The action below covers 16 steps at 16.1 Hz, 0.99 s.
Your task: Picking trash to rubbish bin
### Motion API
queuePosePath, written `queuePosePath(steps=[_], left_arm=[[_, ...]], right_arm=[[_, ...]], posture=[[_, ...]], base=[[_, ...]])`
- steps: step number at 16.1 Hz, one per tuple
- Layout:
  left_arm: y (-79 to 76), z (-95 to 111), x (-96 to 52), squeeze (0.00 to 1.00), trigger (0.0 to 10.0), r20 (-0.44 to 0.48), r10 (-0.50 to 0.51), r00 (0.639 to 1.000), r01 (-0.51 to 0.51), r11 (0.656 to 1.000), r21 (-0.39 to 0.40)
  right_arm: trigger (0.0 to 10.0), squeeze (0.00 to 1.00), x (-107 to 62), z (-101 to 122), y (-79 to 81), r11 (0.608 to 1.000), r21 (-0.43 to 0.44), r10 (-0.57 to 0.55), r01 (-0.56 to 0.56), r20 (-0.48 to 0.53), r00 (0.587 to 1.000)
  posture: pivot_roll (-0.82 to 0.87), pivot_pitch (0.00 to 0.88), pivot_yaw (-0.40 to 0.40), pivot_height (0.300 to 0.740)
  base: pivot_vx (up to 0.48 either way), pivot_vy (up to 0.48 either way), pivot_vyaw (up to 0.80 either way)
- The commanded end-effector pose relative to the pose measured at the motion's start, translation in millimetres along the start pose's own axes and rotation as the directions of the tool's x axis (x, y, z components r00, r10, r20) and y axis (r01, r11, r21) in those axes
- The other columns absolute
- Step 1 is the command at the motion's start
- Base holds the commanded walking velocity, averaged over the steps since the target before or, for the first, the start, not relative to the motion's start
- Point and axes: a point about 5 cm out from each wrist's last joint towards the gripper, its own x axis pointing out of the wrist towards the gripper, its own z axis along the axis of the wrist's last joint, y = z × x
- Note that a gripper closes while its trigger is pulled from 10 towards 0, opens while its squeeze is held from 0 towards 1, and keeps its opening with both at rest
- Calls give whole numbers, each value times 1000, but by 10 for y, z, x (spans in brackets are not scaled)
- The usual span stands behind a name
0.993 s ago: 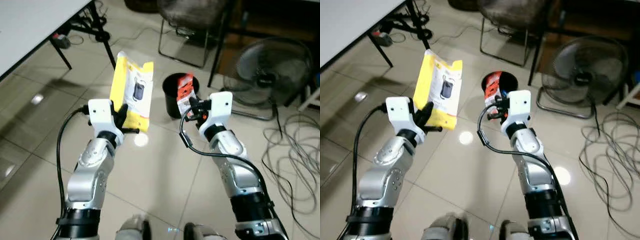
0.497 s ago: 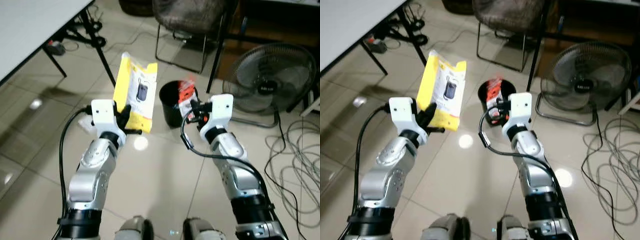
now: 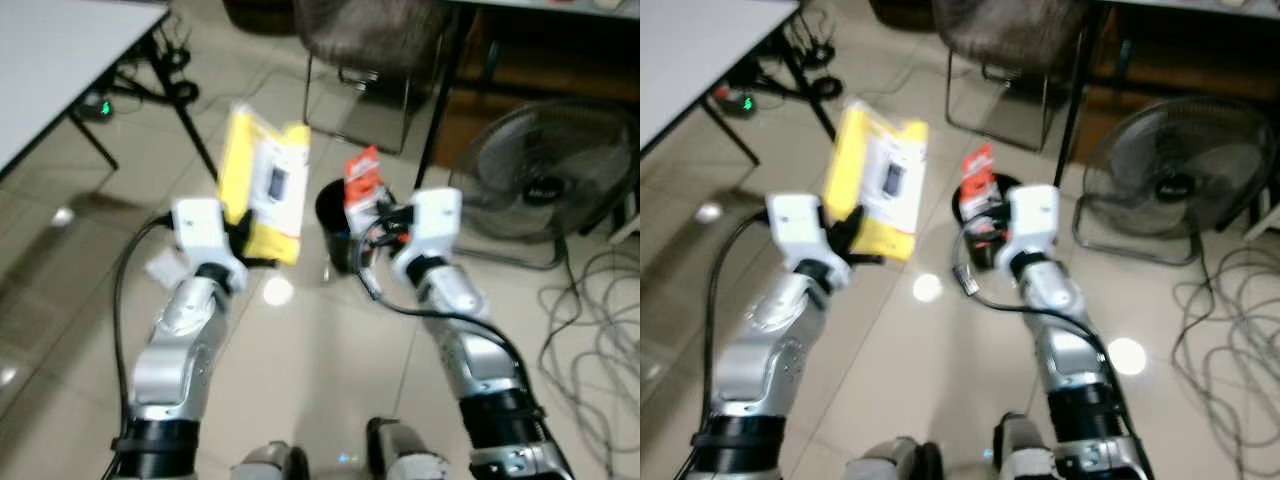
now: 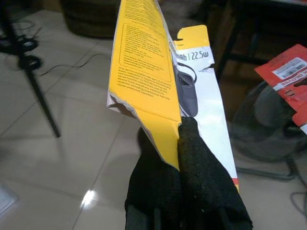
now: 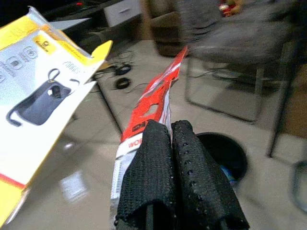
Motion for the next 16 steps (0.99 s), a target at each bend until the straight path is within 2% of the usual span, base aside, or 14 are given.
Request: queuePosePath(steps=[1,4,13,15,16], left_arm=[[87,15,-30,0,10000,2,26,1000,-26,1000,11],[90,17,-28,0,10000,2,27,1000,-27,1000,14],[80,12,-19,0,10000,-2,17,1000,-17,1000,19],[73,-3,-13,0,10000,-4,17,1000,-17,1000,18],[59,-11,-3,0,10000,-1,20,1000,-20,1000,13]], right_arm=[[10000,0,10,13,100,1000,9,29,-29,0,1000],[10000,0,14,13,102,1000,8,31,-31,1,1000],[10000,0,23,10,113,999,-9,35,-35,4,999],[10000,0,23,-1,105,999,-21,37,-37,-3,999],[10000,0,26,-1,90,999,-27,43,-43,-9,999]], posture=[[-50,217,88,740],[-50,215,86,740],[-49,205,90,740],[-58,202,84,740],[-65,202,51,740]], base=[[439,0,-425],[439,0,-627],[438,0,0],[437,0,0],[435,0,0]])
